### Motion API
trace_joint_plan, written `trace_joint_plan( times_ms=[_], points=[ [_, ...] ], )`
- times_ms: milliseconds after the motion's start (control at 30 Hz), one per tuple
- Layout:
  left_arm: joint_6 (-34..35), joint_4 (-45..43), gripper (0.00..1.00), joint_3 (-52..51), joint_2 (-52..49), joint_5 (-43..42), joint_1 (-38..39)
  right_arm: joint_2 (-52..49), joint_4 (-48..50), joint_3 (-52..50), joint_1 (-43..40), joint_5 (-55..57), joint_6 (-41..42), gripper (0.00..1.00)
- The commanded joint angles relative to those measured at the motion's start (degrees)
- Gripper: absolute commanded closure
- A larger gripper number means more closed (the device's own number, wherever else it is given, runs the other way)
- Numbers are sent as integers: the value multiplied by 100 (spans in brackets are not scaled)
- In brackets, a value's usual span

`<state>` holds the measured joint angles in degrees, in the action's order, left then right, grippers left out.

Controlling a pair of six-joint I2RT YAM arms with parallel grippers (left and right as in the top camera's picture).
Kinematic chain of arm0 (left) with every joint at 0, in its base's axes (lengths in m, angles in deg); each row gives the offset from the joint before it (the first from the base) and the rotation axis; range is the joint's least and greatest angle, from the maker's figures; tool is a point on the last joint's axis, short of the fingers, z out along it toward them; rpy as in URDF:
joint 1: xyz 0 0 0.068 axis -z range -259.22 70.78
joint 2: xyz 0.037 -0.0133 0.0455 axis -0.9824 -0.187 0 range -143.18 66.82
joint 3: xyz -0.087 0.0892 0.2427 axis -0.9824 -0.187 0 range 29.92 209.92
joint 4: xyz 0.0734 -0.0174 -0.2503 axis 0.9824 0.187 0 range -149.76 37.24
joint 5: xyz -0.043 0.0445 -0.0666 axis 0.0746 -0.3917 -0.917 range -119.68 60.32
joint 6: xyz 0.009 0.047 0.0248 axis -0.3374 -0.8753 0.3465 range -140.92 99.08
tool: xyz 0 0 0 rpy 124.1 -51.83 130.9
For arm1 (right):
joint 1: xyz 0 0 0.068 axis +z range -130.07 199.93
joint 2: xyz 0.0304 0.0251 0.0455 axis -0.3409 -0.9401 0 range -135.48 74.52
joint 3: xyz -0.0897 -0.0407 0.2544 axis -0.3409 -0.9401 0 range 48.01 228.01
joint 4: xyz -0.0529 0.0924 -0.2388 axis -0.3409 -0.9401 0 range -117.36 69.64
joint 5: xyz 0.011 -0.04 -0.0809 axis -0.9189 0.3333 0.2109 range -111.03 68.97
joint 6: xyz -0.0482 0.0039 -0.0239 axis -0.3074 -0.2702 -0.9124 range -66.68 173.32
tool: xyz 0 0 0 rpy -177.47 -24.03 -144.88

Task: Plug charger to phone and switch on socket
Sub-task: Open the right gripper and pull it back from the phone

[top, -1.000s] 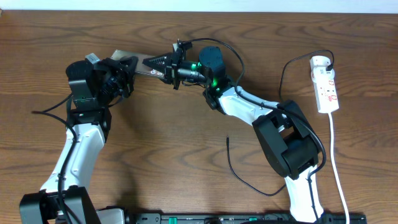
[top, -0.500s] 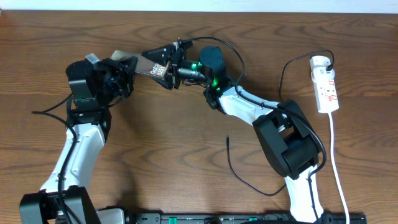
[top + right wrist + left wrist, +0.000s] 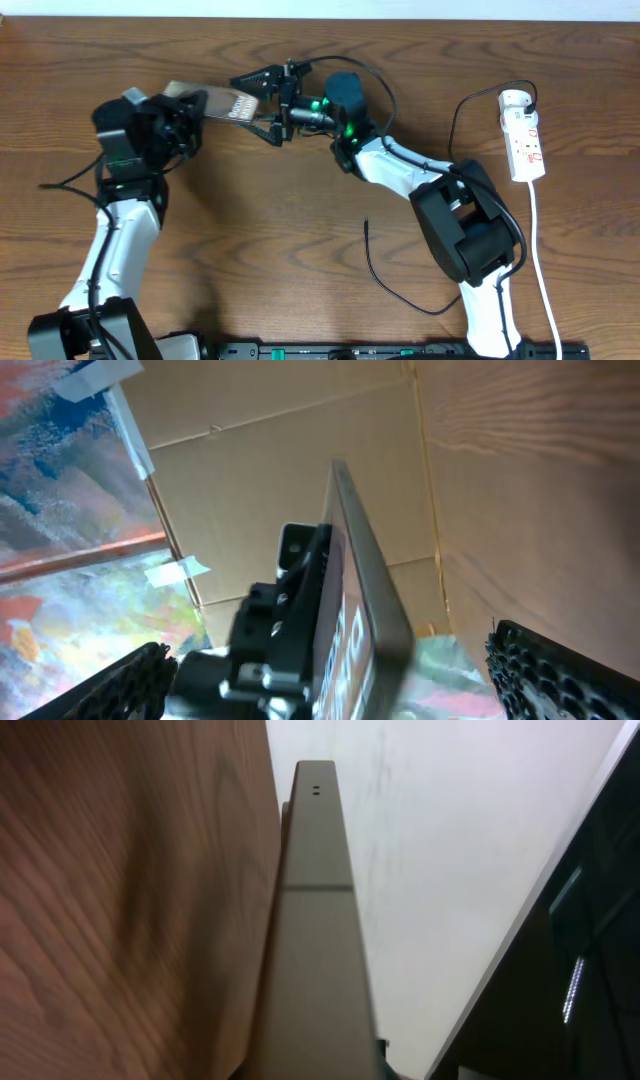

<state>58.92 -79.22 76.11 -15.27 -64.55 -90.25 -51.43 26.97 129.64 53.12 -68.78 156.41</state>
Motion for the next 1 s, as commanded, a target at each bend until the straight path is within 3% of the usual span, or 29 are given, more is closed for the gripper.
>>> trace_joint_plan(
  times_ms=[0,267,533,800,967],
  points=[
    [-160,-76,93,-2,9,-621,-520,116,-9,76,-306,-282,-317,1],
    [-173,-1104,92,0,-2,-2651,-1550,118,-503,76,-638,-754,-1471,1],
    [-105,-1932,93,0,-184,-4146,-1725,249,-2887,79,-800,-708,-3851,1],
    [-24,-2800,93,92,-695,-5372,-1716,970,-5069,87,-1012,177,-5814,1],
    [-74,-2848,93,109,-981,-5517,-1700,1604,-6682,87,-1126,1366,-6859,1]
  ],
)
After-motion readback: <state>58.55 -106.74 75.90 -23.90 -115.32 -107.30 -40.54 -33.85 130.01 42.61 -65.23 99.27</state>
